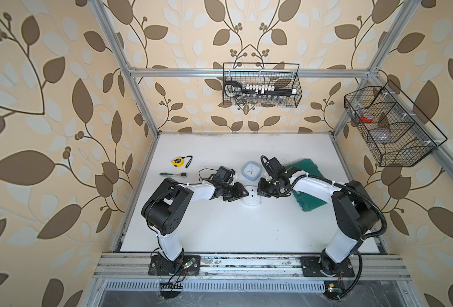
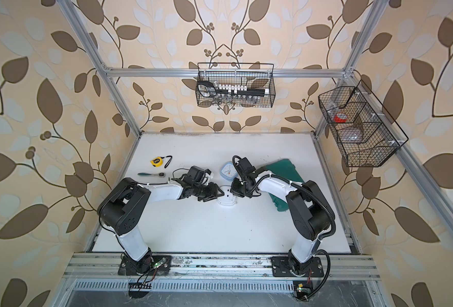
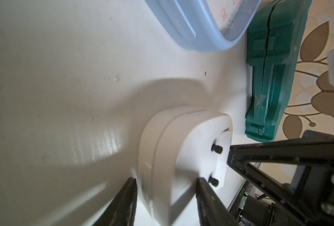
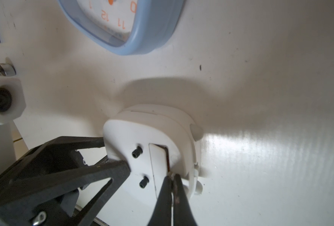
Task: Insert the battery into the alarm
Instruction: Install the cover on the alarm.
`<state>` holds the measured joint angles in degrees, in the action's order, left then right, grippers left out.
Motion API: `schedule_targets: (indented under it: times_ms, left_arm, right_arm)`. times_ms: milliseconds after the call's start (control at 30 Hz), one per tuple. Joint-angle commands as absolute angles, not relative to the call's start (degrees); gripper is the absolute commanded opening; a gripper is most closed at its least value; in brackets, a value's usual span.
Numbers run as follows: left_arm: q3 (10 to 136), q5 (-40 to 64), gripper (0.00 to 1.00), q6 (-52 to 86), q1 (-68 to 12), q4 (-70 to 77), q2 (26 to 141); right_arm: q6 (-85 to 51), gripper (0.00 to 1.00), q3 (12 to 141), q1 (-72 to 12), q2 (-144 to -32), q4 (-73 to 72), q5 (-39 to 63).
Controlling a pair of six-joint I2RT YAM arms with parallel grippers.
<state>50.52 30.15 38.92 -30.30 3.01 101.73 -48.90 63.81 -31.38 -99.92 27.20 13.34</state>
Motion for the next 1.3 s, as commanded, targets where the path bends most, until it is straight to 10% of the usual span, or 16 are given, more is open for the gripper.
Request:
schedule_targets:
  times_ms: [0,333,667,1267]
  left_arm:
    - [49.75,27.07,0.5,37.53,-30.11,-3.08,104.24]
    - [49.76,26.98,0.5,37.47,-30.14,-3.08,104.23]
    - [49.88,27.07,0.5,37.53,-30.12,-3.08,104.33]
    - [49.92,27.25,0.5,37.55,-30.14,-2.99,104.58]
  right_arm:
    - [-49.92,0.0,62.71,-32.78,-98.66,25.49,13.94]
    - [-50.04,0.12,61.88,-32.81,-98.79,24.28,14.69]
    - [-49.75,0.03,62.23,-32.7,-98.27,25.15,14.37]
    - [-47.72,0.42,60.73,-31.43,-97.06,26.24,11.91]
